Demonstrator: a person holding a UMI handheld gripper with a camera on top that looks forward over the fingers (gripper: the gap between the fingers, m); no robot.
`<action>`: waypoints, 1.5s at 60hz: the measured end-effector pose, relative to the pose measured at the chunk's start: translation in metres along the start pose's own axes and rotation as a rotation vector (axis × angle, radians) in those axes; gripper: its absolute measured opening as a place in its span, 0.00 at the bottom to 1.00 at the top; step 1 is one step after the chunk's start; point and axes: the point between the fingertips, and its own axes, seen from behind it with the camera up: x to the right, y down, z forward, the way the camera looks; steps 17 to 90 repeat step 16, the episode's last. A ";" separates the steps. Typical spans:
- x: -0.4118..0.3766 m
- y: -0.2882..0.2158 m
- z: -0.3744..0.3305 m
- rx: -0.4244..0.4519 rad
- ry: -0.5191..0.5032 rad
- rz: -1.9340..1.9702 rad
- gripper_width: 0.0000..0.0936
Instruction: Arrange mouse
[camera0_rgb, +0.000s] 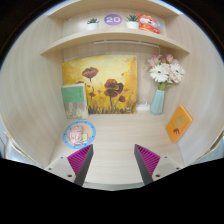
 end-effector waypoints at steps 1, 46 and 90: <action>0.000 0.001 -0.003 0.000 0.007 0.004 0.89; 0.028 0.016 -0.033 0.018 0.007 0.000 0.89; 0.028 0.016 -0.033 0.018 0.007 0.000 0.89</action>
